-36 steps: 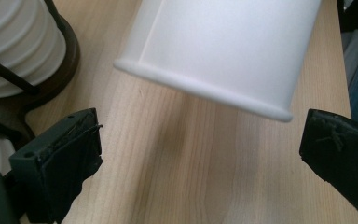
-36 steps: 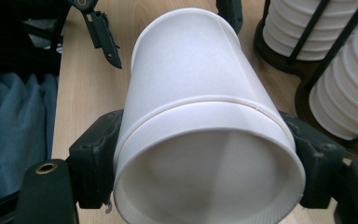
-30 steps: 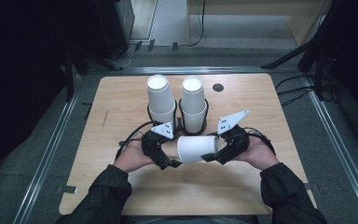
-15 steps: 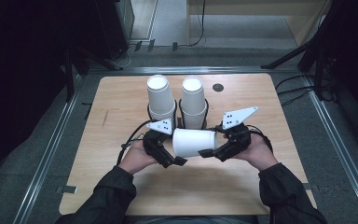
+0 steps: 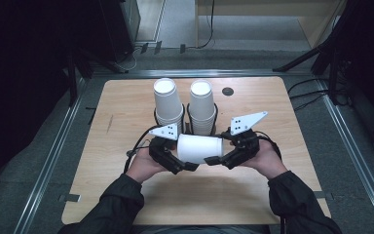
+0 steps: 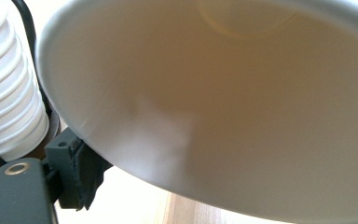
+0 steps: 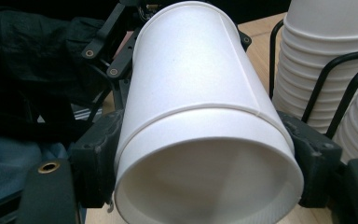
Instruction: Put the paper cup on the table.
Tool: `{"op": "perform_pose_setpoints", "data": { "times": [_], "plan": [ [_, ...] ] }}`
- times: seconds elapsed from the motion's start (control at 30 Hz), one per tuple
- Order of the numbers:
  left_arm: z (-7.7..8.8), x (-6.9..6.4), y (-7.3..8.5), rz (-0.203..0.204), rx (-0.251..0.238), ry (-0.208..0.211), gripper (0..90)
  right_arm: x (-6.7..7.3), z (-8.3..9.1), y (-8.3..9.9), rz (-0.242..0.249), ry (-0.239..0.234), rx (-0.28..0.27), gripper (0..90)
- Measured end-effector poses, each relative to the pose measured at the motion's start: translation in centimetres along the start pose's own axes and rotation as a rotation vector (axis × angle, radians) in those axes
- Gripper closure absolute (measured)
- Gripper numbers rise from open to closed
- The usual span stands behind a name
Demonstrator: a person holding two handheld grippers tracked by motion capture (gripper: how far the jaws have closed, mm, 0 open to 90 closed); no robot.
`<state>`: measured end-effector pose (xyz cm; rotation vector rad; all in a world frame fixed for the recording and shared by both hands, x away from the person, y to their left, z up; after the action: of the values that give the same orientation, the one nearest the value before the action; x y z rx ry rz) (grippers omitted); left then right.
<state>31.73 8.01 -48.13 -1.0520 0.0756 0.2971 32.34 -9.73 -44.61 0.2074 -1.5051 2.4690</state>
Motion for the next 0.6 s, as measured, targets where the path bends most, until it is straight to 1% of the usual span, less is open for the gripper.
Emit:
{"op": "perform_pose_setpoints", "data": {
  "times": [0.17,0.2,0.3,0.4,0.43,0.5,0.6],
  "plan": [
    [0.1,0.0,0.0,-0.006,0.016,-0.002,13.7,0.0,0.0,0.1,-0.002,-0.004,0.005,25.1],
    [0.1,0.0,-0.1,-0.002,0.021,0.0,14.0,0.0,0.0,0.1,-0.001,-0.003,0.005,25.0],
    [0.1,0.0,-0.1,0.003,0.033,0.007,14.5,-0.1,0.0,0.2,-0.016,-0.008,0.013,24.7],
    [0.3,0.1,-0.1,-0.009,0.046,-0.006,14.6,0.0,-0.1,0.1,-0.01,-0.001,0.013,24.1],
    [0.5,0.1,-0.1,-0.007,0.049,-0.008,14.6,0.0,-0.1,0.1,-0.012,0.005,0.019,22.8],
    [0.9,0.3,0.0,-0.011,0.058,-0.023,14.6,0.0,0.0,0.2,-0.009,0.016,0.025,19.5],
    [1.6,0.6,0.1,0.003,0.065,-0.038,14.6,-0.2,0.2,0.4,-0.017,0.025,0.041,17.5]
  ]
}}
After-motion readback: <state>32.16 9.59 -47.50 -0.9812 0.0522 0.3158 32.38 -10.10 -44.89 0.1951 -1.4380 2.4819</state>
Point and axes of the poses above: each handheld gripper's, and its own axes: z roughly backward along the jaws, y roughly out of its underside, x roughly to its left, the point moved 5 cm from there along -z, roughly forward along the jaws, and after that the axes turned 3 degrees about -z, right-handed, at the moved point
